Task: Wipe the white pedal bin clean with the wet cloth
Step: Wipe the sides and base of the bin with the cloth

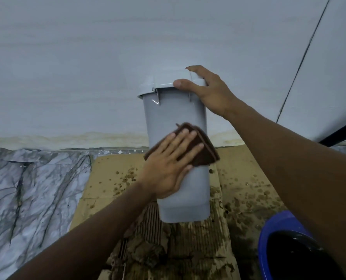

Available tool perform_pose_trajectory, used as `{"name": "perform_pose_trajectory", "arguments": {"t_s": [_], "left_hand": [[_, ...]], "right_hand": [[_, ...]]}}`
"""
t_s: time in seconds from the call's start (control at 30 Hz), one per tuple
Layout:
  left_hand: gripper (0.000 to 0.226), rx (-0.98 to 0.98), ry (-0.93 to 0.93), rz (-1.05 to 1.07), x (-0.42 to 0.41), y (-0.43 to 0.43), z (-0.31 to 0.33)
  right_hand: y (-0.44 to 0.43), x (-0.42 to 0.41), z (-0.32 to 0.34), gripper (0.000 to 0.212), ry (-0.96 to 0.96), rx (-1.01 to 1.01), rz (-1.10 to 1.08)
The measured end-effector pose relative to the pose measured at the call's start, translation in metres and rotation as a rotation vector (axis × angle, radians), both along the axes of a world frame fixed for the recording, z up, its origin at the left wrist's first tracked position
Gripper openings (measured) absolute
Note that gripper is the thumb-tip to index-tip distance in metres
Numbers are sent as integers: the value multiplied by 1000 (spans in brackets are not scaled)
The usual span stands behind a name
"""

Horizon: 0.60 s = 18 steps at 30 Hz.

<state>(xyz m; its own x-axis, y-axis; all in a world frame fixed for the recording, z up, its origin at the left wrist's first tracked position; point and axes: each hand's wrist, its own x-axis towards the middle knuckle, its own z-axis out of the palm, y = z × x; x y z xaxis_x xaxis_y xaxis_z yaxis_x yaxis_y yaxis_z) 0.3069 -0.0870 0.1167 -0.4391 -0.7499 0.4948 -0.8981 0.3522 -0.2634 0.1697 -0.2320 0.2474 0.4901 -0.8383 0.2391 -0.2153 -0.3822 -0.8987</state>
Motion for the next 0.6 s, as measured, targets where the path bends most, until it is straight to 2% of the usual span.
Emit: {"name": "perform_pose_trajectory", "arguments": {"t_s": [0.07, 0.13, 0.23, 0.3, 0.33, 0.43, 0.6], "left_hand": [[55, -32, 89, 41, -8, 2, -8], [61, 30, 27, -28, -19, 17, -38], [74, 207, -308, -229, -25, 53, -89], [73, 224, -521, -314, -17, 65, -102], [71, 210, -556, -349, -12, 65, -102], [68, 180, -492, -393, -1, 53, -91], [53, 10, -41, -143, 0, 13, -31]], "right_hand": [[0, 0, 0, 60, 7, -1, 4], [0, -2, 0, 58, 5, 11, 3], [1, -4, 0, 58, 9, 11, 3], [2, -2, 0, 58, 8, 14, 9], [3, -2, 0, 58, 9, 19, 10], [5, 0, 2, 57, 6, 38, 15], [6, -1, 2, 56, 5, 52, 3]]}}
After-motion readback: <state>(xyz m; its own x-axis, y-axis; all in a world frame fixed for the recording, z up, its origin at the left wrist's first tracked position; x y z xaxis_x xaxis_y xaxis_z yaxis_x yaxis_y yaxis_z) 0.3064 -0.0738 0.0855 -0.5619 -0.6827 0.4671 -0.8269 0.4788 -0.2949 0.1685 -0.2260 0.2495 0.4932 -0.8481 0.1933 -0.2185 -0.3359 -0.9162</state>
